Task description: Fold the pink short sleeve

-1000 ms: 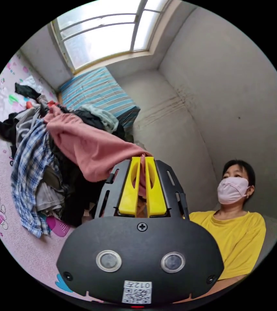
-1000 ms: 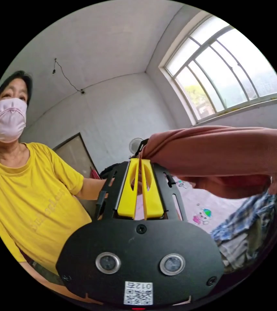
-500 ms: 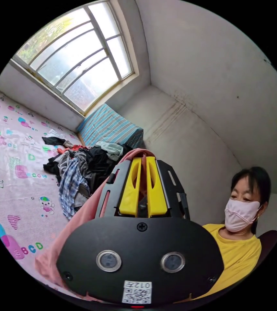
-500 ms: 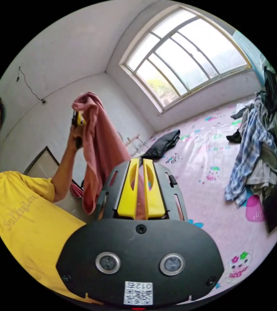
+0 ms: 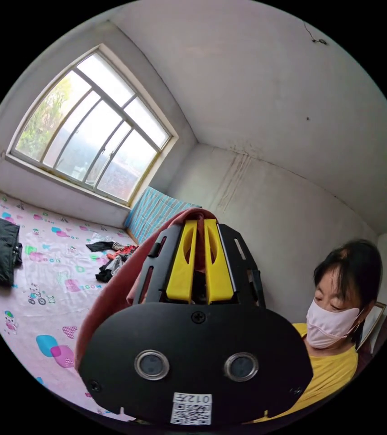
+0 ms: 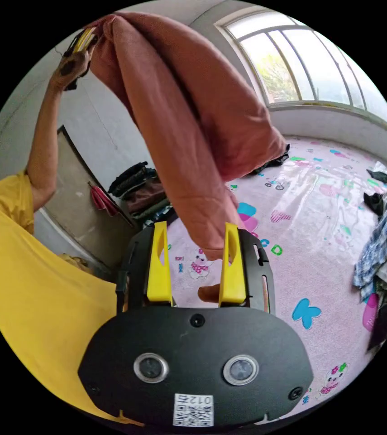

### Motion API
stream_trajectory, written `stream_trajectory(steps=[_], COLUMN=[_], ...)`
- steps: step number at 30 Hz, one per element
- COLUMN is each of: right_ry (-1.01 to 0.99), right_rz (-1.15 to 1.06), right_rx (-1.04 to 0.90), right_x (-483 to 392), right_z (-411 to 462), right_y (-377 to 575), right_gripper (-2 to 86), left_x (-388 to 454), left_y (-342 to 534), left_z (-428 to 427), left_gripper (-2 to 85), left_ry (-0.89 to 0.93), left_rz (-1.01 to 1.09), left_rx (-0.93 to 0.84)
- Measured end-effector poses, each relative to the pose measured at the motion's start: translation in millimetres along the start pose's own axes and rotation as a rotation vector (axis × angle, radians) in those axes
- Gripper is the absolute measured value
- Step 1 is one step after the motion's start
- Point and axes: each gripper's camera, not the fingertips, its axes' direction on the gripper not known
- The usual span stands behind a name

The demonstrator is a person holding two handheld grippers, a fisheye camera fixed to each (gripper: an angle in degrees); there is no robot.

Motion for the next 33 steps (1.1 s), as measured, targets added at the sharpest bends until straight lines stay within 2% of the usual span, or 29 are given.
stream_trajectory(steps=[3,5,9,14,17,21,24,27,29,30,32,33], right_ry=[0.222,0.419,0.347,0.329,0.279,0.295,0.330,0.255,0.232,0.230,0.254,0.269], right_rz=[0.009,0.087,0.119,0.139,0.104,-0.037,-0.090,-0.003,0.080,0.101,0.191,0.196], right_rx=[0.043,0.130,0.212,0.436,0.597,0.698,0.624,0.400,0.169,0.109,-0.077,-0.108], right_x=[-6,1,20,35,25,-5,-4,43,98,112,163,172], right_z=[15,10,-23,-117,-181,-221,-204,-139,-56,-33,46,61], right_y=[-12,-21,-29,-32,-45,-79,-126,-180,-214,-220,-226,-224], right_gripper=[9.5,2.7,1.3,0.6,0.6,0.6,0.7,1.0,1.3,1.5,2.1,2.3], left_x=[24,32,28,-8,-37,-88,-138,-201,-241,-266,-295,-306], left_y=[-14,-20,-27,-28,-24,-6,27,80,119,147,186,206], left_z=[-24,-36,-67,-97,-105,-100,-94,-96,-106,-117,-135,-149], left_gripper=[1.1,1.0,1.0,1.1,1.2,1.6,2.1,3.0,3.9,4.7,5.7,6.2], left_ry=[-0.031,-0.040,-0.088,-0.211,-0.304,-0.337,-0.365,-0.368,-0.389,-0.406,-0.441,-0.498], left_rz=[0.051,0.073,0.064,0.002,-0.049,-0.119,-0.234,-0.428,-0.578,-0.706,-0.846,-0.910], left_rx=[0.008,0.018,0.069,0.083,0.005,-0.233,-0.405,-0.529,-0.570,-0.585,-0.605,-0.611])
